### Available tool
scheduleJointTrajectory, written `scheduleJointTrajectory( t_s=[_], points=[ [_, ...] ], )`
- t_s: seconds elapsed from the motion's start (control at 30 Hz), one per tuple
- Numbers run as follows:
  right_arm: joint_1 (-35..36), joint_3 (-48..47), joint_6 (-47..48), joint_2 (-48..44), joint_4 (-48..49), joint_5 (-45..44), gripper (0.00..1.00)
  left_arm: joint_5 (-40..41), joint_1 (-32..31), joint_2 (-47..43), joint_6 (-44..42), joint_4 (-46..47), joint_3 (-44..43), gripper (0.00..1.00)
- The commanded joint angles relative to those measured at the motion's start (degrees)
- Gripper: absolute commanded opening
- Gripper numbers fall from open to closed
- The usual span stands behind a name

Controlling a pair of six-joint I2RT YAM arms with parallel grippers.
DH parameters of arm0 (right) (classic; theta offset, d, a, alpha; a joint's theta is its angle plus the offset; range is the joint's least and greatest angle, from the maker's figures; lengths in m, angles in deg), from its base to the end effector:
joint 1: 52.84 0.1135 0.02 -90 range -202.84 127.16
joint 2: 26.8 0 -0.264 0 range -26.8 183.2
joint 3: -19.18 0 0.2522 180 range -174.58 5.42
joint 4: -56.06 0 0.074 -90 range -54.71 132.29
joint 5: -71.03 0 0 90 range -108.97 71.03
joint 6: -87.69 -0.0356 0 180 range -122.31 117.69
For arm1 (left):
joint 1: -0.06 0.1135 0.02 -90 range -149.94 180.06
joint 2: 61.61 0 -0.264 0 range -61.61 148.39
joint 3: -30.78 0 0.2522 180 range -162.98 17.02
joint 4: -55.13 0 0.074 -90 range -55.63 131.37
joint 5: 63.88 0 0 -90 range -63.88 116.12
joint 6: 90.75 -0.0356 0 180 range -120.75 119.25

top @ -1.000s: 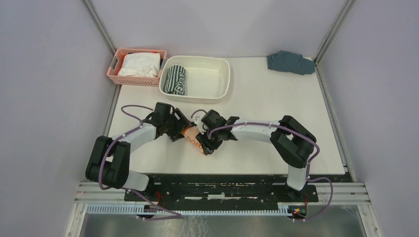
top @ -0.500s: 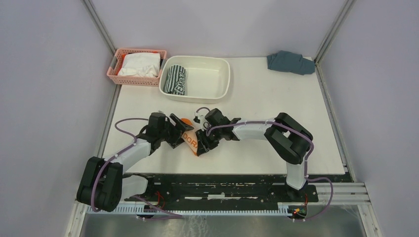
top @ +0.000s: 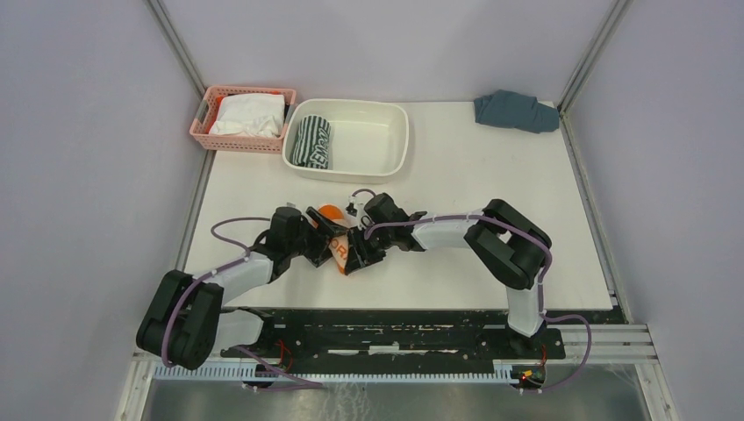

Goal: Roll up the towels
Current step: Pick up the towel at the center of the board.

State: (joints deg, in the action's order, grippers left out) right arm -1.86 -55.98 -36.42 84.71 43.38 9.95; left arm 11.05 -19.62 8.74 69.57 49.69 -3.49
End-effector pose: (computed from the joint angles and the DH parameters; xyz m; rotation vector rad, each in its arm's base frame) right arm 0.2315 0.3130 0.1302 -0.6521 2.6275 1.1927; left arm 0.2004 -0.0815 0.1418 -0.9430 2.3444 -1.0390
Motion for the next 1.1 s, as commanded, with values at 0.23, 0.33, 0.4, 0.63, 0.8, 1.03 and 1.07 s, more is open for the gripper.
scheduleJointTrajectory(
  t_s=[0.23, 0.33, 0.4, 0.63, 0.8, 1.03, 1.07],
  points=[
    [0.1, 0.9, -4.6, 4.0, 5.4, -2.8, 0.30, 4.1, -6.5, 8.0, 4.0, 4.1, 0.4, 0.78],
    [0.0, 0.3, -4.4, 3.8, 5.3, -2.7, 0.32, 4.7, -7.3, 10.0, 3.9, 4.1, -0.2, 0.74],
    [0.1, 0.3, -3.9, 3.1, 4.9, -3.1, 0.36, 5.3, -7.3, 10.9, 3.0, 3.8, -0.7, 0.67],
    [-0.5, 2.7, 1.4, -5.6, -1.6, -5.8, 0.64, 7.7, -6.4, 10.0, -3.8, -1.1, -6.0, 0.43],
    [-3.2, 6.6, 5.6, -16.4, -8.7, -7.3, 0.77, 6.6, -4.3, 7.8, -10.0, -5.5, -12.1, 0.38],
    [-6.7, 9.2, 12.6, -31.7, -21.5, -14.7, 0.93, 1.7, 0.3, 9.3, -21.1, -14.6, -27.8, 0.37],
    [-7.1, 9.1, 13.6, -33.2, -23.1, -16.0, 0.94, 0.3, 1.0, 10.4, -22.4, -15.5, -31.9, 0.37]
  ],
)
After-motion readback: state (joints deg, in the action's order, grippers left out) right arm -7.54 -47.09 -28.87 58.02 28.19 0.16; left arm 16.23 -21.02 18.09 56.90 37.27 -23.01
